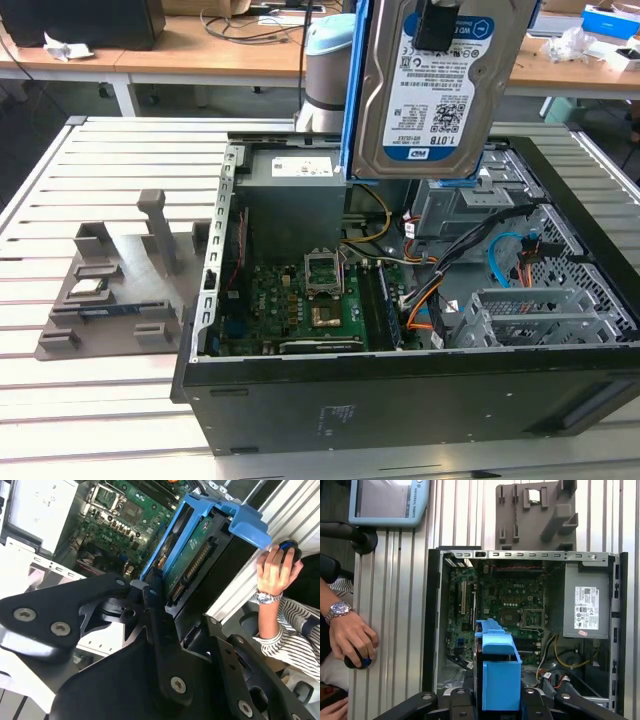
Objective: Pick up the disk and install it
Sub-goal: 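Pick up the disk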
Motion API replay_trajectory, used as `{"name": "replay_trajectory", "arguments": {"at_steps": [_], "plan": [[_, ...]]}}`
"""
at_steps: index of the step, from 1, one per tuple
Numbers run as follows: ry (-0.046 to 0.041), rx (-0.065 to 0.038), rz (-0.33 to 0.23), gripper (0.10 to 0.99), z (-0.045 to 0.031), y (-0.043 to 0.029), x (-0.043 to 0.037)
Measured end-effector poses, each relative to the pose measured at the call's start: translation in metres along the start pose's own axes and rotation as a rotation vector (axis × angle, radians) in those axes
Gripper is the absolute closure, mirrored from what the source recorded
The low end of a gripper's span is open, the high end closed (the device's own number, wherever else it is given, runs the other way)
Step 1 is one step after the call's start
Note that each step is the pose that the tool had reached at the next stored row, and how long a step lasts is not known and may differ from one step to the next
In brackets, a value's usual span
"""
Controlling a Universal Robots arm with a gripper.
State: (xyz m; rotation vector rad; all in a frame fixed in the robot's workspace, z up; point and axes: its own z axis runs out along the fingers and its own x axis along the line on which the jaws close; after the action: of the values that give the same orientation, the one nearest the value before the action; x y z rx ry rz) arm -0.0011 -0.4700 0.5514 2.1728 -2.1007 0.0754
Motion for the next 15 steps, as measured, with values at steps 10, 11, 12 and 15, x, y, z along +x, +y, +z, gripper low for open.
{"name": "replay_trajectory", "arguments": {"at_steps": [10,11,12,15], "plan": [[0.0195,-0.001,0.001,0.725,0.0039,0.0009,0.0293],[0.0224,-0.001,0.001,0.725,0.0046,0.0011,0.0343],[0.0245,-0.001,0.001,0.725,0.0050,0.0011,0.0375],[0.0316,-0.001,0.001,0.725,0.0064,0.0015,0.0485]]}}
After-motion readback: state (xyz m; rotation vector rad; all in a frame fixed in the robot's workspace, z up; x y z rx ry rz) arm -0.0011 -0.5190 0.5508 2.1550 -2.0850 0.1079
